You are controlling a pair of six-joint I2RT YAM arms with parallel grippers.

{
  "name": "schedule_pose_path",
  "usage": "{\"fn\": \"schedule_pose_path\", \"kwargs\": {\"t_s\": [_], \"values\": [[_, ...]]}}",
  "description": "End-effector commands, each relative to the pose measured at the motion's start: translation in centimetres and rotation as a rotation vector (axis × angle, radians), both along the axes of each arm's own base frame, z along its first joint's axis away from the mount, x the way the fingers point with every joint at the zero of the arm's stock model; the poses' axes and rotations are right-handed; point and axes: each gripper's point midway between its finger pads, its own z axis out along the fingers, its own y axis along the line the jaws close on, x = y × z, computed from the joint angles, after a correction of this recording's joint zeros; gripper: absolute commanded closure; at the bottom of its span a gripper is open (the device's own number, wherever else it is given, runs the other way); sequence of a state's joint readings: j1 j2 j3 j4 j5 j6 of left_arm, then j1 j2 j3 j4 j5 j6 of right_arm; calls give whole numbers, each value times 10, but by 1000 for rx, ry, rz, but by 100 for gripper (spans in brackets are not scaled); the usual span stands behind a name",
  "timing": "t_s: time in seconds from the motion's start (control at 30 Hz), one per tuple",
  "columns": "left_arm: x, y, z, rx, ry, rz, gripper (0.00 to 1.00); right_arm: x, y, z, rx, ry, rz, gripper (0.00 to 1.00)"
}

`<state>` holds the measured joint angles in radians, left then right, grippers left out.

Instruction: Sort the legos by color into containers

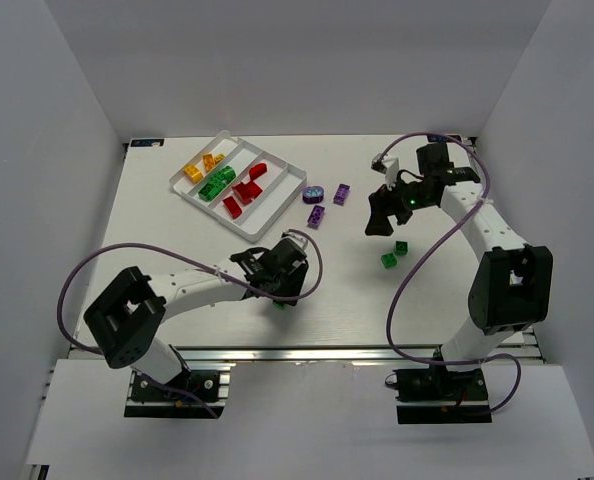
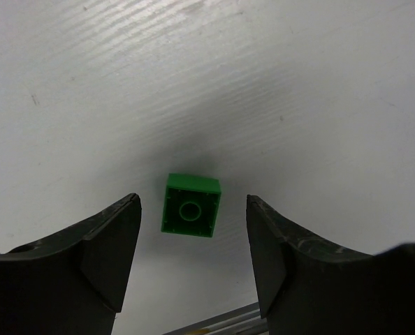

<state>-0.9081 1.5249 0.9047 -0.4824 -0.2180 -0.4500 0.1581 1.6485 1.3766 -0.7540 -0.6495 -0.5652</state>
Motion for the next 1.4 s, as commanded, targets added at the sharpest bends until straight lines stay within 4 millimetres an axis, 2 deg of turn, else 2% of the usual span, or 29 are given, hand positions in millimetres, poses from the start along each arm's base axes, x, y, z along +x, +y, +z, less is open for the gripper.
{"fn": "schedule_pose_path", "kwargs": {"t_s": [0.0,0.23,0.37,0.5,0.53,0.6,0.63,0.67,0.73,0.77,0.8,0.83,0.87,0.9,0.93,0.97,1.0,1.03,1.07,1.1,1.13,1.17,1.2,1.3,1.33,1.37], "values": [[-7,-6,-7,19,-8,-26,29,-1,-2,11,7,-38,-2,11],[-6,-2,-19,75,-20,1,33,0,-5,11,9,-38,-9,11],[-1,9,-23,123,-44,46,45,-1,-5,10,10,-31,-8,11],[5,10,-16,121,-72,77,66,-3,-5,12,15,-36,-6,11],[9,5,-6,99,-92,83,77,-4,-5,11,15,-39,-1,11],[15,-1,10,69,-122,94,88,-5,-6,19,12,-90,22,11],[25,-8,26,36,-153,107,95,-7,-7,20,7,-114,38,11],[30,-12,39,-1,-169,112,98,-7,-7,36,8,-208,62,10],[51,-9,59,-62,-184,160,100,-3,-11,50,-26,-372,99,11],[63,-17,80,-142,-192,166,100,-3,-12,63,-25,-505,107,11],[85,-1,90,-177,-199,229,100,-1,-14,68,-32,-582,107,11],[97,3,100,-217,-206,253,100,0,-16,70,-35,-639,86,11],[112,0,120,-292,-221,259,100,1,-18,70,-27,-735,50,10],[136,20,127,-310,-238,323,100,-3,-19,66,-23,-739,41,10],[149,27,135,-328,-248,345,100,-9,-18,60,-39,-745,95,18],[161,35,138,-335,-246,371,100,-15,-13,46,-21,-670,133,29],[189,48,147,-348,-259,415,100,-28,-6,48,24,-581,172,48],[202,55,150,-346,-262,439,100,-31,-4,47,39,-527,173,88],[223,69,166,-377,-285,482,100,-30,0,44,66,-457,165,100],[235,76,165,-386,-283,507,100,-33,0,37,70,-398,155,100],[249,81,152,-377,-263,536,100,-34,0,33,74,-369,141,100],[262,87,152,-389,-274,560,100,-34,0,31,76,-352,129,100],[283,100,148,-402,-279,607,100,-36,-1,27,73,-353,126,100],[314,122,143,-405,-297,675,100,-39,-2,28,70,-393,130,100],[329,125,156,-414,-340,688,100,-40,-2,25,70,-393,129,100],[341,127,139,-399,-323,698,100,-41,-2,26,71,-396,128,100]]}}
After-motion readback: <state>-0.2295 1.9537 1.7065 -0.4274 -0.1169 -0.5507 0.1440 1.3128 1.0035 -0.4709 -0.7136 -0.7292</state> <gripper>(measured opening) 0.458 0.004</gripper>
